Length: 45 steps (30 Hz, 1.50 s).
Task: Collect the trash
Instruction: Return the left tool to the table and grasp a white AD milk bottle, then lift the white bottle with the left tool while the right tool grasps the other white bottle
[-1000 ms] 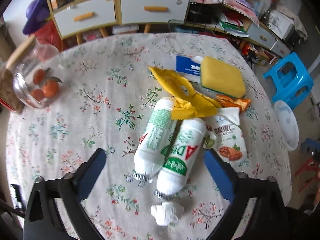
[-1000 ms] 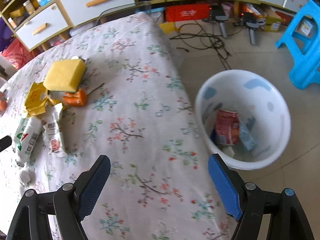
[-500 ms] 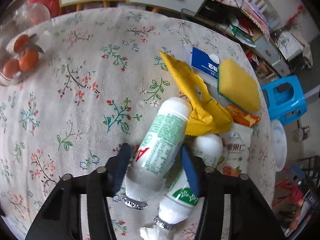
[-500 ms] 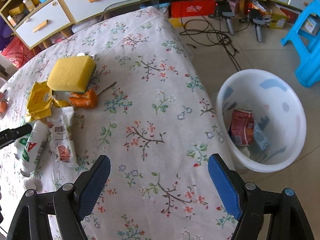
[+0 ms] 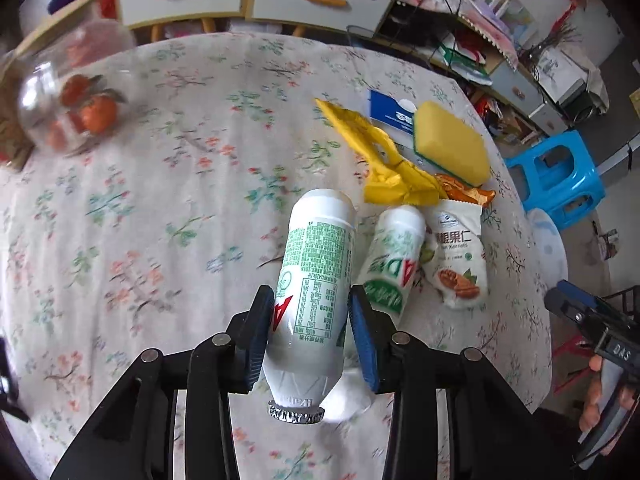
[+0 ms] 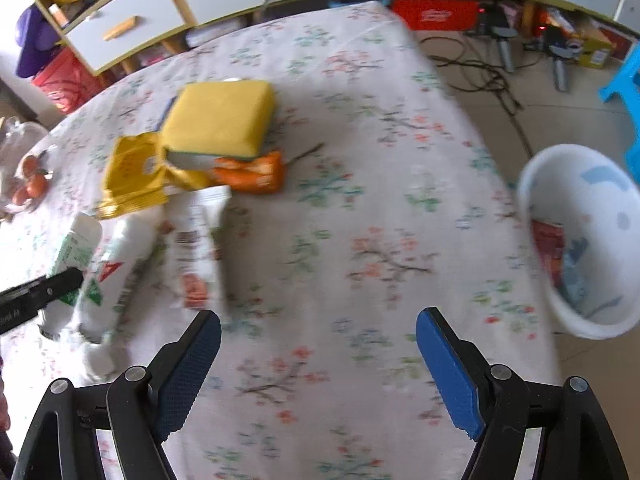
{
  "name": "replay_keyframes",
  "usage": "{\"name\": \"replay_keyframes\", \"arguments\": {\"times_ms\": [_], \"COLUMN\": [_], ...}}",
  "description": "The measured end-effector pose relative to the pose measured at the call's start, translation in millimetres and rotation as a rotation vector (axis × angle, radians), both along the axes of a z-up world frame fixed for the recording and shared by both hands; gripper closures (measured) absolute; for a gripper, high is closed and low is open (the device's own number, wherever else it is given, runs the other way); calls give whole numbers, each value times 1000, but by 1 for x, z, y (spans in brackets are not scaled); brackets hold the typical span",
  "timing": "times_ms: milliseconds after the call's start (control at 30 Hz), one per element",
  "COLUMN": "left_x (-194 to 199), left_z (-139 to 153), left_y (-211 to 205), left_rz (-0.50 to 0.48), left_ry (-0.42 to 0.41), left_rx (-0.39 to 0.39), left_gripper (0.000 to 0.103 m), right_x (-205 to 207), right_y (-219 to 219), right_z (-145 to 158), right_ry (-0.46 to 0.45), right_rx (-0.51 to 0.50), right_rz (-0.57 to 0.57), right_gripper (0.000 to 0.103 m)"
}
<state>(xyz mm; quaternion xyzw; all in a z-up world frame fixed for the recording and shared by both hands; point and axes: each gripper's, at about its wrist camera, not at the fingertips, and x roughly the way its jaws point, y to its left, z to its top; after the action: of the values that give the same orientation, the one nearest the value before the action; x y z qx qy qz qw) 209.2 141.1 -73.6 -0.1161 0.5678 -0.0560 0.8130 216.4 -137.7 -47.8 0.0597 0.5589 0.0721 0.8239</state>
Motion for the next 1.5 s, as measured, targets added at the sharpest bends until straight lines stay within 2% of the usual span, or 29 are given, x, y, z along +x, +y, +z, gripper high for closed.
{"name": "replay_keyframes", "arguments": {"times_ms": [333, 567, 933, 1000, 1100, 1200, 1500], "left_x": [-41, -56, -63, -65, -65, -64, -62], "left_z": [0, -3, 0, 1, 2, 5, 26], "left_y": [59, 77, 82, 84, 82, 79, 61], "left_rz": [80, 102, 87, 86, 85, 85, 72], "left_ry": [-15, -24, -30, -30, -31, -37, -89], "left_rx": [29, 25, 16, 15, 15, 13, -31], "left_gripper": [63, 63, 63, 63, 63, 63, 63], "right_x": [8, 17, 33, 33, 33, 32, 22], "right_y": [83, 131, 155, 156, 157, 156, 137], "right_z": [-14, -30, -59, -61, -60, -60, -39], "right_ry": [21, 40, 105, 103, 90, 97, 79], "right_rx": [60, 79, 115, 106, 87, 95, 140], "right_rz": [112, 167, 136, 132, 143, 163, 192], "right_gripper": [19, 19, 20, 23, 36, 61, 62]}}
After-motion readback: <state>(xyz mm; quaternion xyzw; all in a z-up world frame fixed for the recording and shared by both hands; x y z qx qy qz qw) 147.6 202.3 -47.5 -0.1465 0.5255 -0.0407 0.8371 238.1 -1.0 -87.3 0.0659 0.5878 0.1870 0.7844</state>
